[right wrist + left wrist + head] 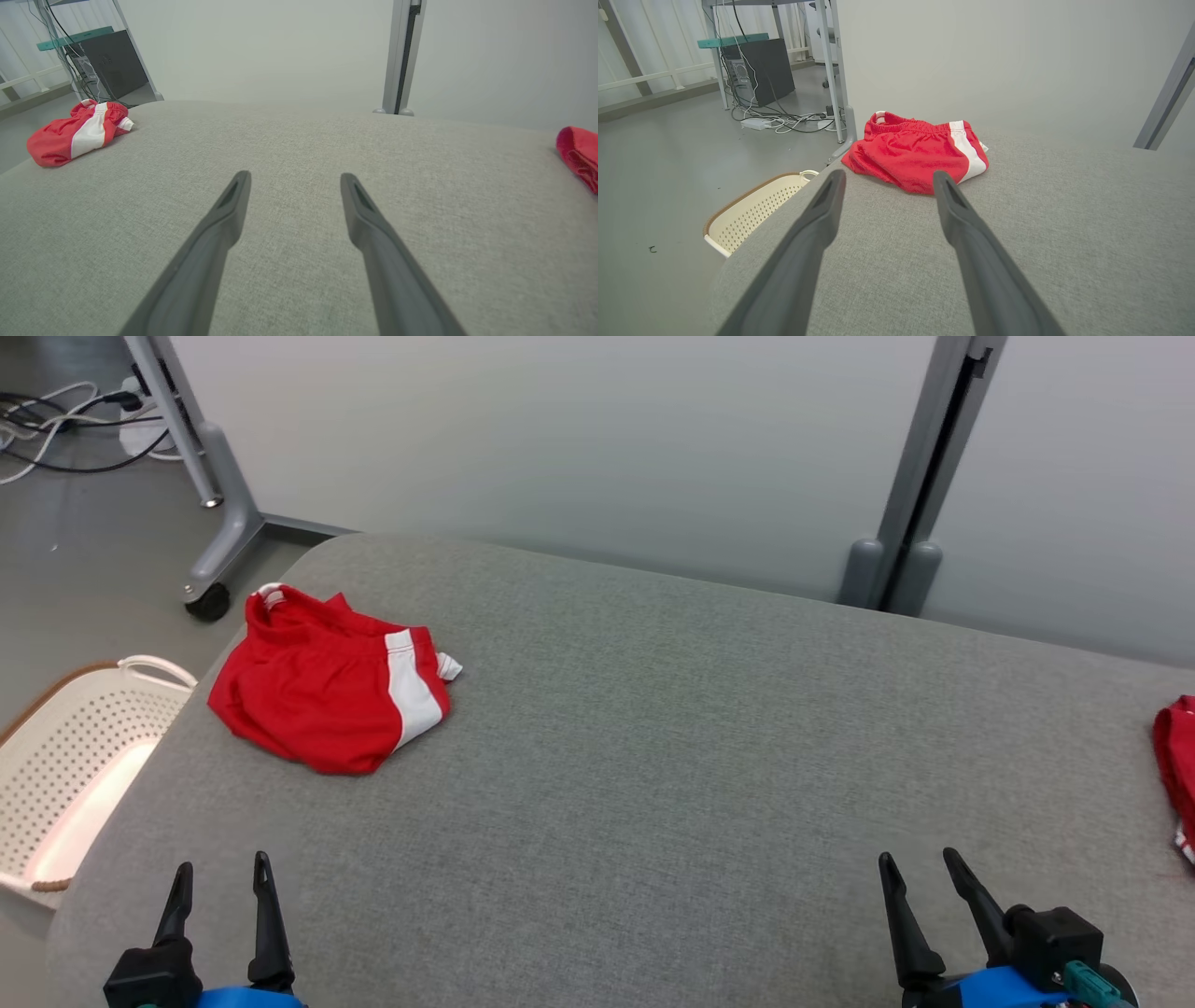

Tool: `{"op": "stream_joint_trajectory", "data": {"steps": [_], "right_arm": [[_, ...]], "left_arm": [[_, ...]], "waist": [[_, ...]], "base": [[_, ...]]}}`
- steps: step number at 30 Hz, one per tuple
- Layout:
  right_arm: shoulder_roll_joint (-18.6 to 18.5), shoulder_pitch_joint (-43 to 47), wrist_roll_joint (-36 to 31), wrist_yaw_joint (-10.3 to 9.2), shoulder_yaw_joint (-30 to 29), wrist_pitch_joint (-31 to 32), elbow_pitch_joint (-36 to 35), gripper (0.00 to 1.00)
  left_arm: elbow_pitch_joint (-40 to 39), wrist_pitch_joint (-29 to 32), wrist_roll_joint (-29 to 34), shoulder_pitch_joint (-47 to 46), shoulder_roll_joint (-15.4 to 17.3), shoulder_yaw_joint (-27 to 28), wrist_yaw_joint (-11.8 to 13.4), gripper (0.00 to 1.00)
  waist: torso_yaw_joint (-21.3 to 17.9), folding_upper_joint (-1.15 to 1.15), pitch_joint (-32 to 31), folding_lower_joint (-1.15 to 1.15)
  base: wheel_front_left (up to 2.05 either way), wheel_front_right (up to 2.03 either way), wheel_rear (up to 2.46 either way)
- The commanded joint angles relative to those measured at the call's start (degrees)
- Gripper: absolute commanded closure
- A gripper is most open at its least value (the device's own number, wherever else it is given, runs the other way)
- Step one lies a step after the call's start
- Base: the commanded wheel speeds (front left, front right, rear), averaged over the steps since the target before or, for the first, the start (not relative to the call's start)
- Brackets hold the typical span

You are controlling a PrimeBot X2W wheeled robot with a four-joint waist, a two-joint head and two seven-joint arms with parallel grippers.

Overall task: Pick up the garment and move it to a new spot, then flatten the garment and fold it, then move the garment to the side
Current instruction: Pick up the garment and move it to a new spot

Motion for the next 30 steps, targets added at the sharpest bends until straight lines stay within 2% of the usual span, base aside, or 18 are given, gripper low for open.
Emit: {"op": "stream_joint_trajectory", "data": {"steps": [1, 8, 15, 22, 30], "right_arm": [[-0.09, -0.88, -0.02, 0.01, 0.02, -0.21, -0.15, 0.0], [-0.09, -1.66, -0.29, 0.01, -0.04, -0.36, -0.26, 0.0], [-0.09, -1.55, 0.02, 0.01, 0.2, -0.5, 0.09, 0.0], [-0.12, -1.88, -0.3, 0.01, 0.64, -0.43, 0.18, 0.0], [-0.13, -4.03, -3.26, 0.01, -0.92, 0.68, -2.44, 0.0]], "left_arm": [[-0.48, -0.24, -0.06, -0.1, -0.06, -0.3, 0.45, 0.0], [-1.49, -0.25, -0.71, -0.63, 0.42, 0.46, 0.88, 0.0], [-2.2, -0.25, -0.8, -0.28, 0.7, 0.78, 1.56, 0.0], [-2.23, -0.25, -1.3, -0.83, 0.41, 0.96, 2.02, 0.0], [-1.02, -0.25, -2.3, -9.07, 2.43, 1.84, 0.82, 0.0]], "waist": [[1.92, -0.01, 1.2, 0.0], [5.42, -0.01, 2.31, 0.0], [6.56, -0.01, 2.42, 0.0], [5.63, -0.01, 2.6, 0.0], [1.95, -0.01, 6.64, 0.0]], "base": [[0.0, 0.0, 0.0], [0.0, 0.0, 0.0], [0.0, 0.0, 0.0], [0.0, 0.0, 0.0], [0.0, 0.0, 0.0]]}}
